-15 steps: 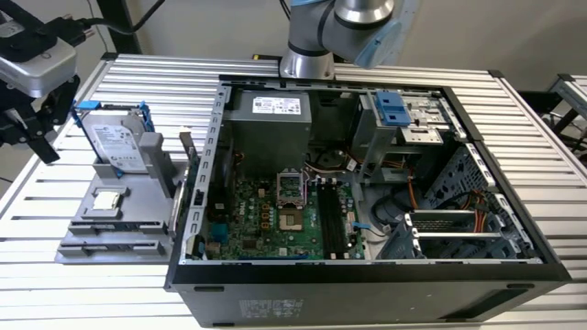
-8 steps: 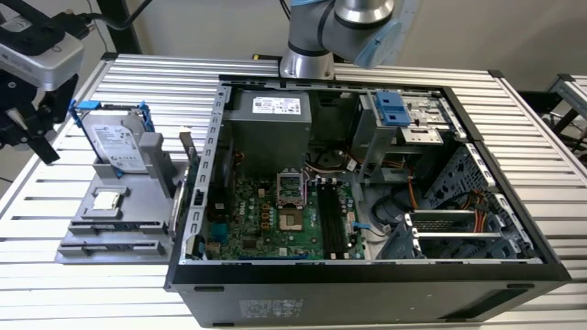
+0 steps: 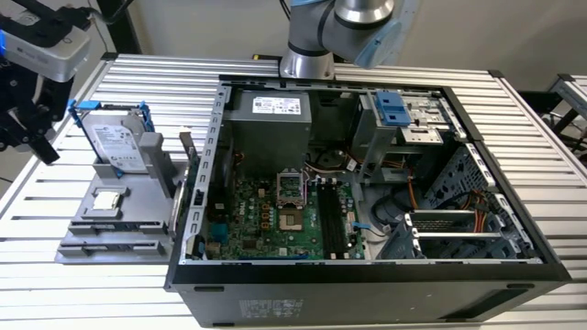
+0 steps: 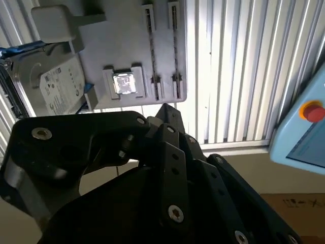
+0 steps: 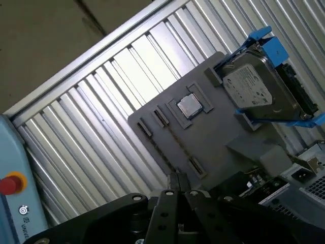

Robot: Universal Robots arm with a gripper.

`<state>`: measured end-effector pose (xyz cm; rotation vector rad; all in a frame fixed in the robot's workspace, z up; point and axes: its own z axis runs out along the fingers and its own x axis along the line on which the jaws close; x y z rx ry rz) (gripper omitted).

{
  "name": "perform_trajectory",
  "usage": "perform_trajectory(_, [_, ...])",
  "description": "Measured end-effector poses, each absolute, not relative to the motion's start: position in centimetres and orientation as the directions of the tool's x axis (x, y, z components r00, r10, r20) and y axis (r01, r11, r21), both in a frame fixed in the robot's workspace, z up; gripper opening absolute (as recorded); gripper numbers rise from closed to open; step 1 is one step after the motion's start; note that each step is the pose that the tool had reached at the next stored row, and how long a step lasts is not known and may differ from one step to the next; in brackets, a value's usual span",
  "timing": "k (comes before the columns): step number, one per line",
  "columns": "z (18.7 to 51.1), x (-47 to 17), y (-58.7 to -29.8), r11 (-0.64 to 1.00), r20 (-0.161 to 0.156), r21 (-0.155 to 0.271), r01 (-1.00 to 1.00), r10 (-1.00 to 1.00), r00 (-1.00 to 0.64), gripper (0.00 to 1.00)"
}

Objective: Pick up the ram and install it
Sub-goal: 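Pick up the ram and move it above insertion slot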

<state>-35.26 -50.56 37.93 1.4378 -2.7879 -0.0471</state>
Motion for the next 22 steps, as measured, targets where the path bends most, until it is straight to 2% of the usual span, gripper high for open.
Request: perform_trajectory(22, [37.9,-35.26,-50.57,0.222,-0.007,0.027,-0.975,-0.975,-0.222,0.0])
